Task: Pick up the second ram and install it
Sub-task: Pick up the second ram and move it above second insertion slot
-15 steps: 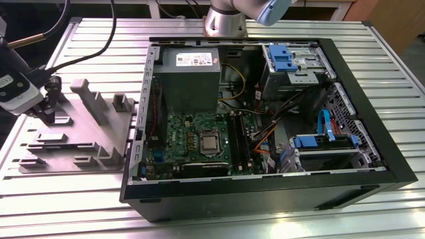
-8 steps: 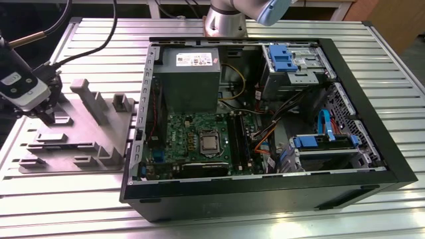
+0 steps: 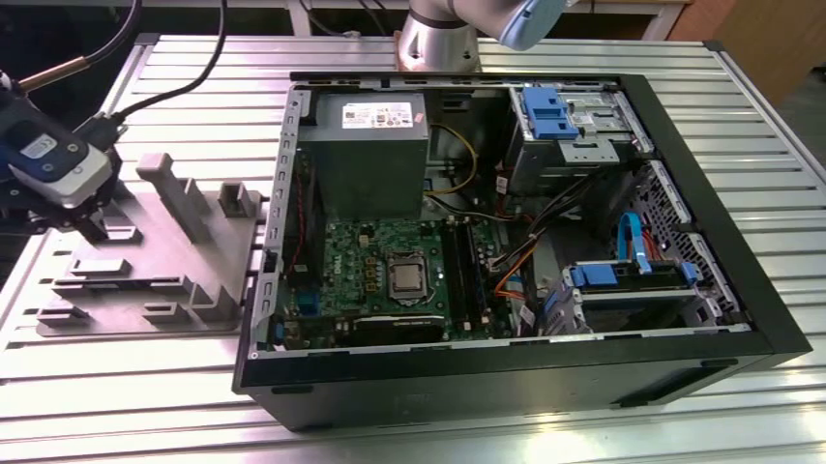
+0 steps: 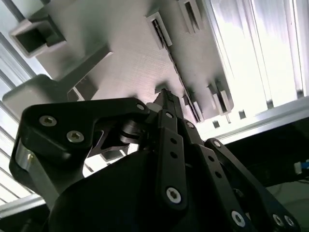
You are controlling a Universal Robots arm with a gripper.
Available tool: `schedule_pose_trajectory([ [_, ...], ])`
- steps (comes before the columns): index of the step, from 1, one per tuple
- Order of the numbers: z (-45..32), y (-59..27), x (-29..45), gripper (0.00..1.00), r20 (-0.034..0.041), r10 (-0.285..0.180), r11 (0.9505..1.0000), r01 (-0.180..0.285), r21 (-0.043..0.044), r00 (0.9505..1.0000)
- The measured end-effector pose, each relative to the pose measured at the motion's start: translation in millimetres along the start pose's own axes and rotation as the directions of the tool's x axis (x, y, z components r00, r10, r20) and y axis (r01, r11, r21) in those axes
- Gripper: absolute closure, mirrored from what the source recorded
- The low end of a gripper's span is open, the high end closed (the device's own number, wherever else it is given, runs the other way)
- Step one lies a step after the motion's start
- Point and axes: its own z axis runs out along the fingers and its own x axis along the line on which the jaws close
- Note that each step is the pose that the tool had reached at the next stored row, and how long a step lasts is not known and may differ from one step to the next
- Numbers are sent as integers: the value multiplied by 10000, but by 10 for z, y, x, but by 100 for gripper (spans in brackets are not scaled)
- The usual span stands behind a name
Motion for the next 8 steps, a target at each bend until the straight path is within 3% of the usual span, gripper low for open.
schedule_pose_trajectory([
  [4, 14, -1, 0, 90, -31, -718, 9974, 718, -20, 9974],
  [8, 28, -1, 1, 90, -61, -1436, 9896, 1436, -42, 9896],
])
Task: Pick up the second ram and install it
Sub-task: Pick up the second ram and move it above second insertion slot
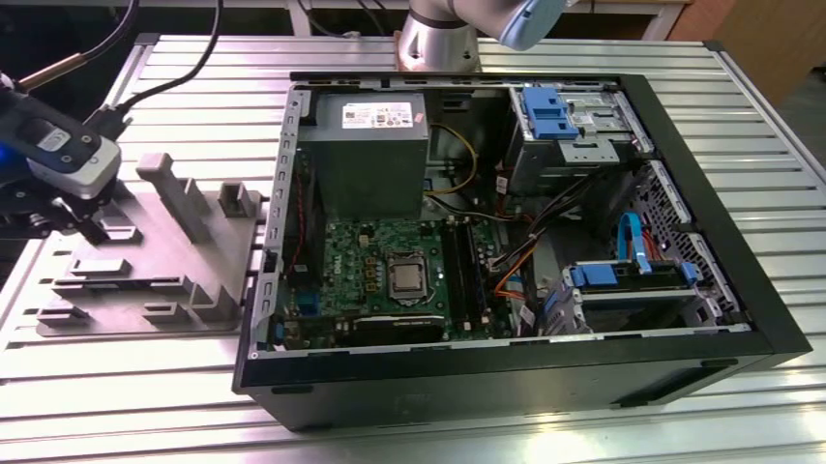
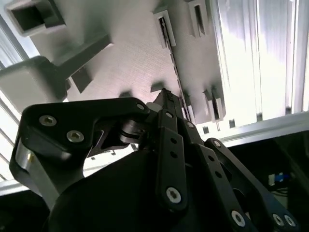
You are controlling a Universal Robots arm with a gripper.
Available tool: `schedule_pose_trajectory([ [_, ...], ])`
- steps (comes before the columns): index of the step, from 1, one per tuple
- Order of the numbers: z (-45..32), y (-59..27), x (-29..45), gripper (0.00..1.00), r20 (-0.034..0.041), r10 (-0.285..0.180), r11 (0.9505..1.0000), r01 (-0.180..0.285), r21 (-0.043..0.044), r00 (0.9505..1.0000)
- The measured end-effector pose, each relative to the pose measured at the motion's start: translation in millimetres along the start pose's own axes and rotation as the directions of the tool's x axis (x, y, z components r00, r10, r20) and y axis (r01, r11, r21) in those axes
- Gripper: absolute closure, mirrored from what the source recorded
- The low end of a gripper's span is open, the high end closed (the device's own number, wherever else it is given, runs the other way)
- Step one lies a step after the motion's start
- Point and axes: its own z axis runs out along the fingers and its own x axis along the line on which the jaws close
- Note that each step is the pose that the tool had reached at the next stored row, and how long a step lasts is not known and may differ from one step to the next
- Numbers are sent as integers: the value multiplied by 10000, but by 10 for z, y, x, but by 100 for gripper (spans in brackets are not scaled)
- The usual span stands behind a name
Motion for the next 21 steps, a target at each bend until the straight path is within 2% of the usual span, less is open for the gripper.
schedule_pose_trajectory([
  [3, 12, -1, 0, 90, -24, -556, 9985, 556, -16, 9985],
  [6, 27, -1, 1, 90, -47, -1093, 9940, 1093, -32, 9940],
  [8, 38, -2, 1, 90, -61, -1450, 9894, 1449, -43, 9894],
  [11, 56, -3, 1, 90, -82, -1996, 9799, 1995, -62, 9798],
  [14, 71, -3, 2, 90, -103, -2521, 9677, 2520, -81, 9677],
  [16, 81, -4, 2, 90, -117, -2877, 9577, 2876, -96, 9577],
  [21, 106, -5, 3, 90, -146, -3724, 9280, 3723, -131, 9279],
])
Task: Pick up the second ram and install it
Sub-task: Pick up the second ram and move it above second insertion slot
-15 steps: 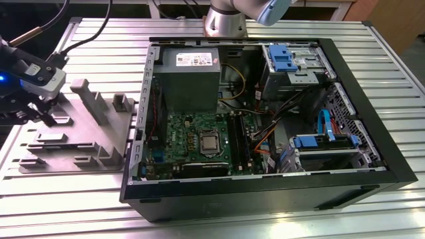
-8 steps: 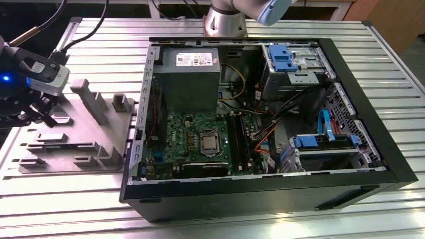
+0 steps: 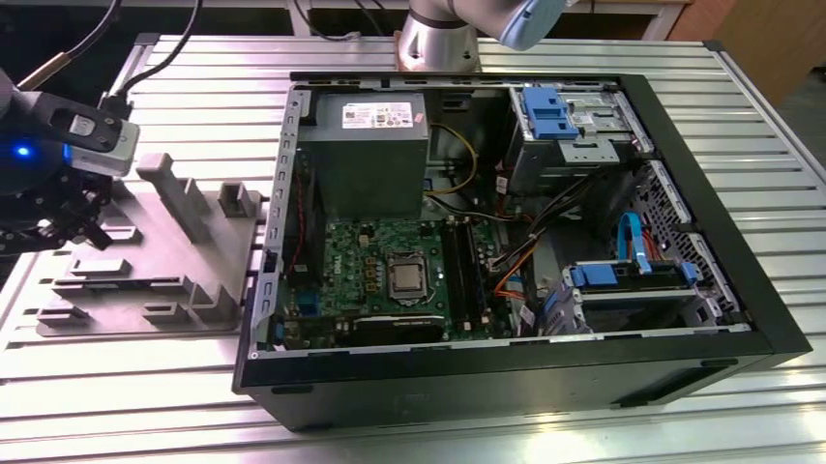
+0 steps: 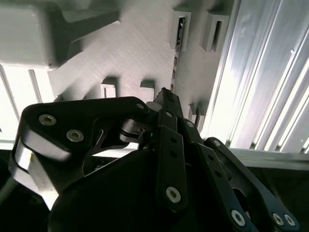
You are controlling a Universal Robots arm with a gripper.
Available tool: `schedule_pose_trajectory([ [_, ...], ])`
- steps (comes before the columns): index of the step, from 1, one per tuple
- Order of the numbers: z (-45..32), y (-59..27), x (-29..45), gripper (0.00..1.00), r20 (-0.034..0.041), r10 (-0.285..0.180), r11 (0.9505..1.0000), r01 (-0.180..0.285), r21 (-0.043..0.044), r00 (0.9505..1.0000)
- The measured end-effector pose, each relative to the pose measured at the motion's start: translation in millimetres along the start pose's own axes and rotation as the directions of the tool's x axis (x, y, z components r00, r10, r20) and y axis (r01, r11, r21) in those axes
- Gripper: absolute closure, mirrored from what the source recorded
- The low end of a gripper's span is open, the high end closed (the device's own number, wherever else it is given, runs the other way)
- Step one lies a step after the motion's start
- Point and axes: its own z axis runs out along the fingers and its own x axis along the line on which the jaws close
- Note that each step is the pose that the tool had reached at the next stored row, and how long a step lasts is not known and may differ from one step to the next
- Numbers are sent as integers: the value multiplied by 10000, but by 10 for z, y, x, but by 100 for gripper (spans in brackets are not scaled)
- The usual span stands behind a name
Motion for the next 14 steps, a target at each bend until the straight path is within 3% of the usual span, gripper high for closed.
schedule_pose_trajectory([
  [4, 21, -1, 1, 90, -31, -735, 9973, 734, -20, 9973],
  [7, 35, -1, 1, 90, -54, -1282, 9917, 1281, -38, 9917],
  [10, 49, -2, 1, 90, -75, -1820, 9833, 1819, -55, 9833],
  [14, 66, -3, 2, 90, -103, -2521, 9677, 2520, -82, 9677],
])
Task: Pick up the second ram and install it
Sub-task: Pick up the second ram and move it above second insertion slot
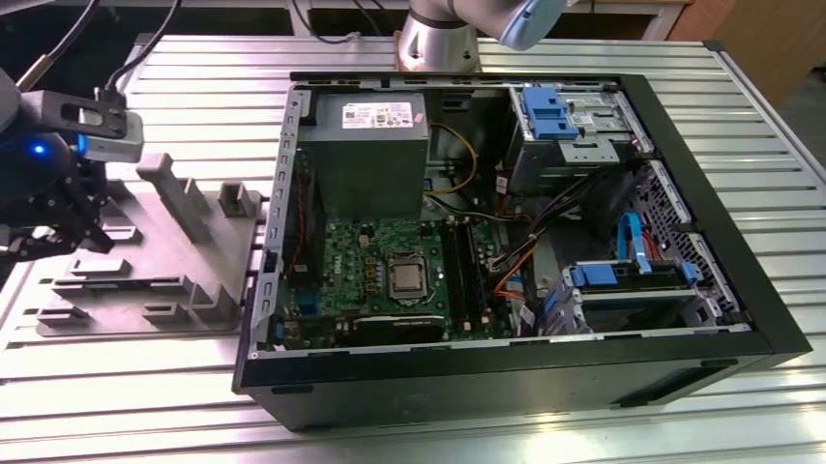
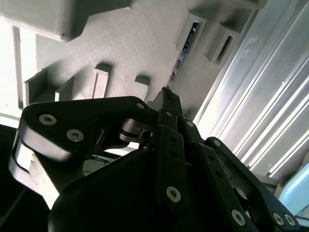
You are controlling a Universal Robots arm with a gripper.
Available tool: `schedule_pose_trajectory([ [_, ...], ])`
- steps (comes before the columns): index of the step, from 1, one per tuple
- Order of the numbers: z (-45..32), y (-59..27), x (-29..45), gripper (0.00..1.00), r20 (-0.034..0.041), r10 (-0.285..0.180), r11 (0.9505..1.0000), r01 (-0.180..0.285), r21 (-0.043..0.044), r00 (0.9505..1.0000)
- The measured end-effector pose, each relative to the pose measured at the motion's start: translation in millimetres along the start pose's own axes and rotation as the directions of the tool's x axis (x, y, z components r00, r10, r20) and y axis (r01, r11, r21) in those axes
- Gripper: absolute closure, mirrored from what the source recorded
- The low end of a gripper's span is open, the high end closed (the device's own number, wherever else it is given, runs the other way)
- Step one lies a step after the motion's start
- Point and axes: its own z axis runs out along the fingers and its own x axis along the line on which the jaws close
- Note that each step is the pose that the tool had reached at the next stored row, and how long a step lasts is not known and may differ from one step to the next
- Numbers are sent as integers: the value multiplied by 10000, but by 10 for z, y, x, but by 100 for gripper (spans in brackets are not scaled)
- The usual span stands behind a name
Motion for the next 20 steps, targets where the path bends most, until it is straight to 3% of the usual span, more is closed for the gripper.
schedule_pose_trajectory([
  [5, 21, -1, 0, 90, -39, -907, 9959, 907, -26, 9959],
  [10, 42, -2, 1, 90, -76, -1813, 9834, 1813, -55, 9834],
  [14, 58, -2, 1, 90, -102, -2514, 9679, 2514, -80, 9678],
  [20, 69, -3, 2, 90, -139, -3557, 9346, 3556, -123, 9345],
])
